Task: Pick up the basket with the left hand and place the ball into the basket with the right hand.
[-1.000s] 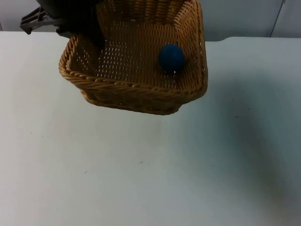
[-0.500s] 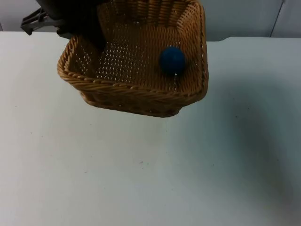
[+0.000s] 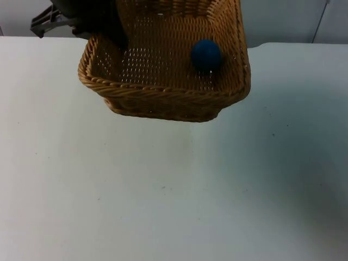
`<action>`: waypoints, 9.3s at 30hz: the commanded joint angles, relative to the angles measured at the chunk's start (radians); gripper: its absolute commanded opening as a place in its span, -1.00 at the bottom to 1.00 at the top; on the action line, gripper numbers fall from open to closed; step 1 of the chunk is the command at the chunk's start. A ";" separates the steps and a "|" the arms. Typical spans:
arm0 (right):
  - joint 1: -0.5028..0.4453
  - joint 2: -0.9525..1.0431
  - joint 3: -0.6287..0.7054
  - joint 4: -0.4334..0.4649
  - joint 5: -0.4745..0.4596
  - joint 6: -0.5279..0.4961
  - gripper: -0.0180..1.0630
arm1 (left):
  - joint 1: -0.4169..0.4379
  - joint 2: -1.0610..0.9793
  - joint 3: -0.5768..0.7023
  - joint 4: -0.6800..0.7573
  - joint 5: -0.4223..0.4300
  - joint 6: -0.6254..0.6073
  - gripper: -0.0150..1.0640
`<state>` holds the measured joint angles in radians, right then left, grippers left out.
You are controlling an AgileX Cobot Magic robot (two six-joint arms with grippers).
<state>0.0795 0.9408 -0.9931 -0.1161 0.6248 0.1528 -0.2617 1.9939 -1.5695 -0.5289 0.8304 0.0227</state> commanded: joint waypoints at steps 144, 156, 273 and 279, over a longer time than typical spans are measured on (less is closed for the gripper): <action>0.083 0.013 0.035 -0.156 0.013 0.084 0.96 | -0.104 0.123 0.219 0.203 -0.250 -0.157 0.49; 0.083 0.013 0.035 -0.149 -0.013 0.092 0.96 | -0.106 -0.081 0.219 0.488 -0.145 -0.278 0.63; 0.083 -0.941 0.424 0.222 0.530 -0.268 0.96 | -0.106 -1.941 1.042 0.497 0.239 0.046 0.81; 0.083 -0.941 0.424 0.213 0.486 -0.266 0.96 | -0.106 -1.941 1.048 0.485 0.240 0.051 0.81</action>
<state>0.1617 0.0025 -0.5751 0.1017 1.1337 -0.1052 -0.3621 0.0590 -0.5232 -0.0349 1.0710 0.0712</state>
